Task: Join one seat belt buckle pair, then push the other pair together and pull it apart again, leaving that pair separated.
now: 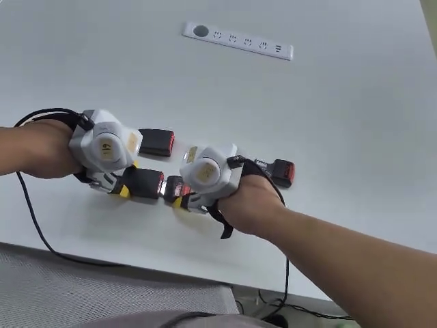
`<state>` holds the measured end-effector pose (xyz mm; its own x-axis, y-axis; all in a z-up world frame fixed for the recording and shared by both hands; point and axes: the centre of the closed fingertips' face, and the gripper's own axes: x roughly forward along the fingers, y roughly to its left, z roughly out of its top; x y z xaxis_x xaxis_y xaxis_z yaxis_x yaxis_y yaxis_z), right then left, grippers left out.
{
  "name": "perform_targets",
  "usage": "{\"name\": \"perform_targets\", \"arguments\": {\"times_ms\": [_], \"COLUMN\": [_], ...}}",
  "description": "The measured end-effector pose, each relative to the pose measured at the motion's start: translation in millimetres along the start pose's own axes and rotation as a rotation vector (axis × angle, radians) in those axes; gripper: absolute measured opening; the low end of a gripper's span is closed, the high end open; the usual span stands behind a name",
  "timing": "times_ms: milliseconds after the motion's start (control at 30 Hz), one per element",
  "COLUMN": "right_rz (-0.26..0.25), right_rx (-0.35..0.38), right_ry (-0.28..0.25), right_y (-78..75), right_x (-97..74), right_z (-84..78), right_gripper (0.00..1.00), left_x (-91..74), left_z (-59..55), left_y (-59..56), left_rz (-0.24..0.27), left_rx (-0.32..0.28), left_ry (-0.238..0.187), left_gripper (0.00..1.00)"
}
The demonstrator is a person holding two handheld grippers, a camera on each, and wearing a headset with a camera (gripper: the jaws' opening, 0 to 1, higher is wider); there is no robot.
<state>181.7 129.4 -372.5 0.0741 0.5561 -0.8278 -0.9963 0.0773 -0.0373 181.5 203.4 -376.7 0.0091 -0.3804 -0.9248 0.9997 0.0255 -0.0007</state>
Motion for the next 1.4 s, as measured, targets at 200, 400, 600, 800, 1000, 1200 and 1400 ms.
{"name": "perform_targets", "arguments": {"times_ms": [200, 400, 600, 800, 1000, 1200, 1400], "right_rz": [0.009, 0.009, 0.019, 0.02, 0.02, 0.019, 0.026], "right_rx": [-0.005, 0.01, 0.026, 0.026, 0.025, 0.046, 0.06], "right_ry": [-0.008, -0.014, -0.008, 0.014, 0.011, -0.016, -0.085], "right_y": [0.1, 0.4, 0.8, 0.7, 0.7, -0.8, -0.2], "right_x": [0.4, 0.4, 0.7, 2.3, -0.2, -4.1, -21.6], "right_z": [-1.2, -0.9, -0.6, -0.1, -1.3, 3.5, 26.0], "right_gripper": [0.31, 0.32, 0.33, 0.34, 0.35, 0.35, 0.34], "left_x": [0.8, 1.6, 1.1, 2.4, -0.1, -1.9, -16.3], "left_z": [-0.3, -0.2, 0.5, 0.9, 1.7, 2.1, 14.7], "left_y": [0.7, 1.2, 0.8, 1.9, 0.1, 0.3, 2.2], "left_rz": [0.003, 0.005, 0.001, 0.004, 0.013, 0.044, 0.082], "left_rx": [-0.002, -0.007, -0.009, -0.02, -0.044, -0.052, -0.035], "left_ry": [-0.001, 0.005, 0.017, 0.035, 0.047, 0.068, 0.031], "left_gripper": [0.3, 0.3, 0.3, 0.31, 0.32, 0.33, 0.32]}}
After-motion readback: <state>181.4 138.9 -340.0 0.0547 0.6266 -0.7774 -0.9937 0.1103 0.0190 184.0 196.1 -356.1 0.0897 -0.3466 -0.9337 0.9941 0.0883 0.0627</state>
